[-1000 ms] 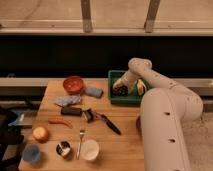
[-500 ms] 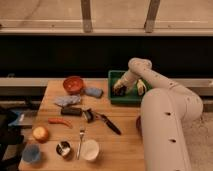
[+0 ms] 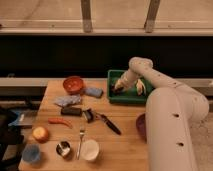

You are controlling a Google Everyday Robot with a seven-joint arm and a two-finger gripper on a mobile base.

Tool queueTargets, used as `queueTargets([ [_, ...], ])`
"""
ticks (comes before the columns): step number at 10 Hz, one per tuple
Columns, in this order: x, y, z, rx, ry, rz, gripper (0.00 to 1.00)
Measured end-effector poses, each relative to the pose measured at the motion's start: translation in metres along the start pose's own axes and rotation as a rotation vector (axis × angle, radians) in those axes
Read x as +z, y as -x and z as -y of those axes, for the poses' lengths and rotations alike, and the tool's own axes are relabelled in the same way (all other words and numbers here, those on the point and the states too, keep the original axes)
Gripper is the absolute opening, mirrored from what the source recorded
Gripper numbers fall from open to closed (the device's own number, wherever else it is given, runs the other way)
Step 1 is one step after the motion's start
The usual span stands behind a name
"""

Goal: Place grapes in tray

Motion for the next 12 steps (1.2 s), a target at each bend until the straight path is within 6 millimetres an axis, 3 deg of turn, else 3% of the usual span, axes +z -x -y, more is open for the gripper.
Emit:
queueTargets([
  [5,-0.044,0.006,-0.012,-0.034,0.04,0.08,0.0],
  [8,-0.085,0.016,-0.029,-0.067,0.062,0.157,0.0],
  [12,-0.153,0.027,-0.062,-0.131,0.102,0.303,0.0],
])
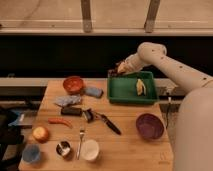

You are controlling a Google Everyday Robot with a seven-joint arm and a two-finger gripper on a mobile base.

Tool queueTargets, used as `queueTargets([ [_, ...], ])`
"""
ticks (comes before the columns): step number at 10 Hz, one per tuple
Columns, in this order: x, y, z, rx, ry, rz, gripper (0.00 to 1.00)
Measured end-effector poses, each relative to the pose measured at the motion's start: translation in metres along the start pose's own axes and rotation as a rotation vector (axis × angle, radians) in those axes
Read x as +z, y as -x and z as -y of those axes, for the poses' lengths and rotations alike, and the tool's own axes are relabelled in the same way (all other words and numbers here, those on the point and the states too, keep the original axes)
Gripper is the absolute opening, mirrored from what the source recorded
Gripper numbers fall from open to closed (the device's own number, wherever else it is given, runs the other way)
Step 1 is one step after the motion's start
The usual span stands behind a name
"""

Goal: Place grapes in tray

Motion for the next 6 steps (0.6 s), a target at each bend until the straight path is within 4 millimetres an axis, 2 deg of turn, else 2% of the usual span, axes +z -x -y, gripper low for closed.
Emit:
queueTargets([
  [2,-0.017,0.007,-0.009,-0.019,0.006,0.063,0.0],
  [6,-0.023,0.012,0.008,0.008,0.004,0.1,0.0],
])
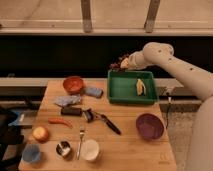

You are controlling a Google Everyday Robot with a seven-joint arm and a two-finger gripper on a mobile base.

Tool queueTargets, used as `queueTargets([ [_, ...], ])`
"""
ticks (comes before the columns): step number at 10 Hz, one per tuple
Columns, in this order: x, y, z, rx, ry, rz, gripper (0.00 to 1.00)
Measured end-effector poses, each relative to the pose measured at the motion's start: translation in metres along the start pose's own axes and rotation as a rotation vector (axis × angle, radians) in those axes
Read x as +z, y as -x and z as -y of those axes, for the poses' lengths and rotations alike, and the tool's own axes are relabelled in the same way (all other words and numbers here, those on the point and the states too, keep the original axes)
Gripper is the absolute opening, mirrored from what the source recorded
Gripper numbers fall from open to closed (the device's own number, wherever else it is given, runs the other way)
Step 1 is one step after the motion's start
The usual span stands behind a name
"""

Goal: Place grapes in tray

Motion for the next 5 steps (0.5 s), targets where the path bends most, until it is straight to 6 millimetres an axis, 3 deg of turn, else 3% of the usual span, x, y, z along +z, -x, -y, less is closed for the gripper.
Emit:
queueTargets([
  [2,0.014,-0.006,0.007,0.021,-0.01,-0.024,0.0],
  [5,0.039,-0.017,0.039,0.083,-0.047,-0.086,0.0],
])
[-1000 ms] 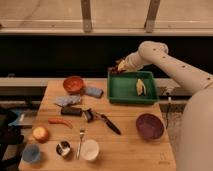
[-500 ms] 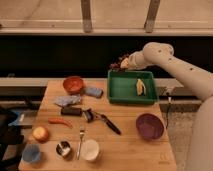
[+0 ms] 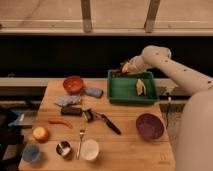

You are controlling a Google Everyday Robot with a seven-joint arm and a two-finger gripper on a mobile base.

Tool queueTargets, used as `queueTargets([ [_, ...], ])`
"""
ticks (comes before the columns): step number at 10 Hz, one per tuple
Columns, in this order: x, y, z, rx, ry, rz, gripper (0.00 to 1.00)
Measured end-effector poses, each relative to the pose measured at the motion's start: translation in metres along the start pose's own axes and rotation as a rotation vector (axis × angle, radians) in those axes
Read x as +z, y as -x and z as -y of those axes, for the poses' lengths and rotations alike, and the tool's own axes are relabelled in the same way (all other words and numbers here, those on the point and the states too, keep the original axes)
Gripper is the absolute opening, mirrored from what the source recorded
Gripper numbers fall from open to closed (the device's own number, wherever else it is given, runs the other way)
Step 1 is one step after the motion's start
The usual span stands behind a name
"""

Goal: Place grapes in tray

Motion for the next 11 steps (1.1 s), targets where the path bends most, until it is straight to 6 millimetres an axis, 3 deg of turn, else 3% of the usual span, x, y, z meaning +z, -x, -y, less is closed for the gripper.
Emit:
queueTargets([
  [3,0.034,-0.008,0.028,0.07,-0.023,-0.09,0.0],
  [6,0.073,-0.032,0.053,0.121,-0.061,-0.201,0.02],
  [8,0.091,-0.047,0.068,0.156,-0.087,-0.262,0.21],
  [11,0.092,-0.052,0.07,0.174,-0.103,-0.295,0.52],
])
